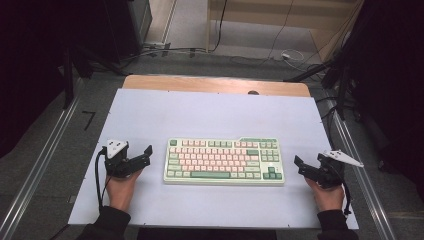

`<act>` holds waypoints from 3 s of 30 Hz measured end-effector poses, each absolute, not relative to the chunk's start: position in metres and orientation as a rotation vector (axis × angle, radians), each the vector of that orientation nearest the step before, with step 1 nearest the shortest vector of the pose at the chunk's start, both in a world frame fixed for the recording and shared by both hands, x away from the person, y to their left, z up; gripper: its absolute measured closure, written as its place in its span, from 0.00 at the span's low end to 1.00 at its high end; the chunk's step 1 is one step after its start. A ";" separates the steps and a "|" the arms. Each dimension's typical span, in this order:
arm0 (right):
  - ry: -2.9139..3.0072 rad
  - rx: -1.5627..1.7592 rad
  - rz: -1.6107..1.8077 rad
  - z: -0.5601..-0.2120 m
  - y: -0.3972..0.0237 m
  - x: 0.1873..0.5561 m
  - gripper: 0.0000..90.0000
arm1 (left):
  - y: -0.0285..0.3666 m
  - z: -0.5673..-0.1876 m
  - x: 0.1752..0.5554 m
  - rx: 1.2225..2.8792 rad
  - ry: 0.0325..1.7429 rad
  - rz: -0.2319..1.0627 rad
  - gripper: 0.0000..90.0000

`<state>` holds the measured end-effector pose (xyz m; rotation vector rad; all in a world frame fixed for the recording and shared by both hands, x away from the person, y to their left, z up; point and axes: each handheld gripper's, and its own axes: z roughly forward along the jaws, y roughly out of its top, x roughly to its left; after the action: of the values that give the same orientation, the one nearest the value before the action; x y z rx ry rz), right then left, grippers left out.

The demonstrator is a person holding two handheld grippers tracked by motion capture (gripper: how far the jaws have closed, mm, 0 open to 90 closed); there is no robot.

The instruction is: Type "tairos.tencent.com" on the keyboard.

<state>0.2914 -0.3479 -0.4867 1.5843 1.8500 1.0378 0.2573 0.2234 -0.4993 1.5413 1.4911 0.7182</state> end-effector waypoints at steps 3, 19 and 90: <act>1.849 1.582 1.039 -0.487 -0.348 0.291 0.09 | 0.221 -0.499 0.256 1.546 1.483 0.718 0.16; 1.856 1.574 1.034 -0.487 -0.346 0.292 0.09 | 0.211 -0.494 0.255 1.547 1.445 0.691 0.17; 1.874 1.566 1.032 -0.488 -0.342 0.293 0.09 | 0.078 -0.486 0.297 1.896 1.127 0.268 1.00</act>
<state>0.2926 -0.3419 -0.4875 1.5661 1.8738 1.0319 0.2969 0.0777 -0.4862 1.8961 1.1267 0.2683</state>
